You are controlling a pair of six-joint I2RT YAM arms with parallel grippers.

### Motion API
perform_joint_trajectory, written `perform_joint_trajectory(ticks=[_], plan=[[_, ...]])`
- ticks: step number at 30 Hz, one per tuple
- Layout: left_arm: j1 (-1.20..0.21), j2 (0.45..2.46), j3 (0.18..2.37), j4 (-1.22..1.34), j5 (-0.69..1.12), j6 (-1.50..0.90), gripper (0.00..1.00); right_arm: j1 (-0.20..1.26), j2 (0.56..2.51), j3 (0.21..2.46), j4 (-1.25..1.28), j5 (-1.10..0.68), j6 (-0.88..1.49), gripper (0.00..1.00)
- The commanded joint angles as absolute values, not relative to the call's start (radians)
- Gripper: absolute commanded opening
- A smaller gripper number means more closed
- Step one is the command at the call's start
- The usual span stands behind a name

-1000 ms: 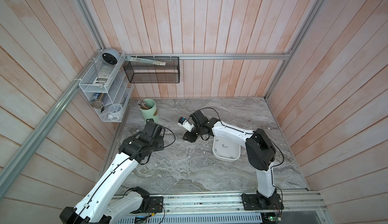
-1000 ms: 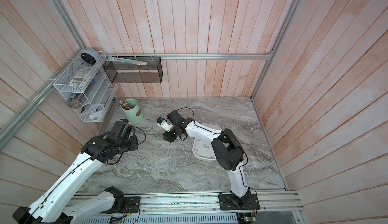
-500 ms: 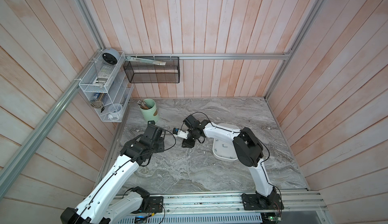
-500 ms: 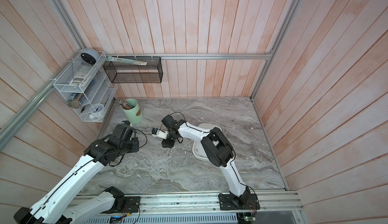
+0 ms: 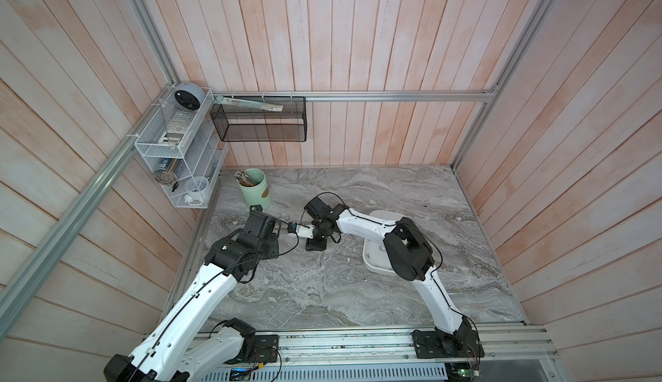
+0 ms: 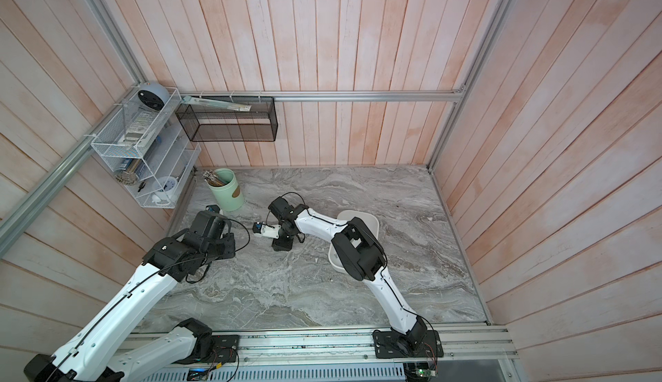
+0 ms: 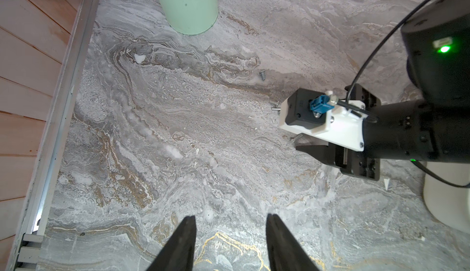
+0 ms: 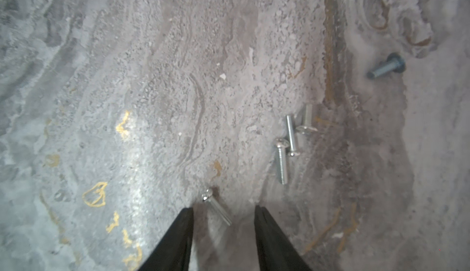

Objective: Put the screws on the desktop into the storage box
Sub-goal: Pick up the screw from the center of the board.

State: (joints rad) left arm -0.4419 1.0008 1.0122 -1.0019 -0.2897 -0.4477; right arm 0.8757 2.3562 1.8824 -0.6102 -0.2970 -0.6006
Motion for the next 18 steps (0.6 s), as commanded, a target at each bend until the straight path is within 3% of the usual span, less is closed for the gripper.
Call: perform_joint_trajectory(ticks=[1,18], plan=[[-0.434,0.999,1.002,-0.984,-0.309,-0.434,0.50,0.880,2.398,1.918,-0.674,-0.296,-0.618,0.43],[-0.431,1.008,1.002,-0.986,-0.316,-0.436,0.50,0.913,2.470,2.021,-0.777,-0.270,-0.617,0.24]])
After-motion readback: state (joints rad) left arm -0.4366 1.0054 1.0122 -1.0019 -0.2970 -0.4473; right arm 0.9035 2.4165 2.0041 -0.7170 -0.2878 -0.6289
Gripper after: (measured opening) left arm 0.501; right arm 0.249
